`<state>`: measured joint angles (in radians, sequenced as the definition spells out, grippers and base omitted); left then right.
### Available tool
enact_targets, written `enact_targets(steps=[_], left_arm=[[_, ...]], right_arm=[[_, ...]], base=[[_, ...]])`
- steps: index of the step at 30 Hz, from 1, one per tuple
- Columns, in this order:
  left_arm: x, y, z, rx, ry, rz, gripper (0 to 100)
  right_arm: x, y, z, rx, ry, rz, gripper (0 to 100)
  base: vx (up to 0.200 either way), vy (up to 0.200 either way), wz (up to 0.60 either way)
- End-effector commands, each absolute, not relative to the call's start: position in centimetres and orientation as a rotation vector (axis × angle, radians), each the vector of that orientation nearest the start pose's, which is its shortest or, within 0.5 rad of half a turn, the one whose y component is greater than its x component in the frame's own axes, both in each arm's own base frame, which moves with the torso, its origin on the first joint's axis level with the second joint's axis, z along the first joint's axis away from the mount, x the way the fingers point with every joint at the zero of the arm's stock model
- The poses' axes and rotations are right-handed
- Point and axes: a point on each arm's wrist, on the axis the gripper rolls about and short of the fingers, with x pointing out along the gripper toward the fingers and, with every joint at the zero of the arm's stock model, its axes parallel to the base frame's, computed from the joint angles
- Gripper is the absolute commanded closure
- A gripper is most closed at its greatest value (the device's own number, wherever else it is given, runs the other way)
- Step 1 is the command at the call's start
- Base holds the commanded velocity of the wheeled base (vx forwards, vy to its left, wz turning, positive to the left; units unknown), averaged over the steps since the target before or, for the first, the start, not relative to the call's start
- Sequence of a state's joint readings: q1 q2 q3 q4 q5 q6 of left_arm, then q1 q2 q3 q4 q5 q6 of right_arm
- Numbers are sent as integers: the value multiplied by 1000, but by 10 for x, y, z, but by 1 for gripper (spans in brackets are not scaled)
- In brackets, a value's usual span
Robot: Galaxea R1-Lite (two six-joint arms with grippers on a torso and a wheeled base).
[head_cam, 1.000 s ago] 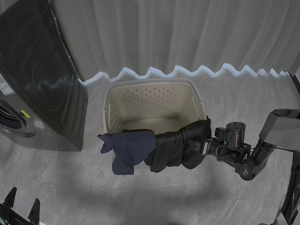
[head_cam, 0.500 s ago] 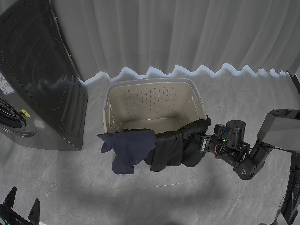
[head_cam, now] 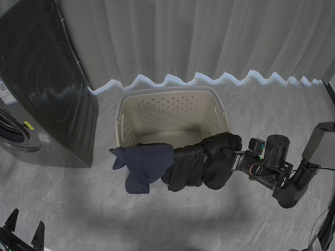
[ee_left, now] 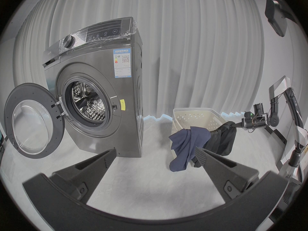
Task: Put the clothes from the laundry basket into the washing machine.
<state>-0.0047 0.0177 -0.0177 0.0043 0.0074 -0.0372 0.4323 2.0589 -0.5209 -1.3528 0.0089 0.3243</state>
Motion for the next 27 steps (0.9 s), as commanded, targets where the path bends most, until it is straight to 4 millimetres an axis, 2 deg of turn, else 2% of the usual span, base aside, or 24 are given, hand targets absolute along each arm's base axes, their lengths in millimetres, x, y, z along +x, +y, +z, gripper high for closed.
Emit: enact_targets(steps=[1,8,15,19,27], left_arm=[[-23,0,76,-37,8,3,0],[-23,0,76,-38,6,5,0],[-23,0,76,-37,6,5,0],[-23,0,76,-38,6,5,0],[-23,0,76,-38,6,5,0]], right_arm=[[251,135,129,385,114,487,100],[210,134,188,443,-65,594,100],[175,128,231,421,-165,653,100],[164,122,230,342,-136,646,100],[165,122,221,305,-105,589,100]], base=[[0,0,0],[0,0,0],[0,0,0],[0,0,0],[-200,0,0]])
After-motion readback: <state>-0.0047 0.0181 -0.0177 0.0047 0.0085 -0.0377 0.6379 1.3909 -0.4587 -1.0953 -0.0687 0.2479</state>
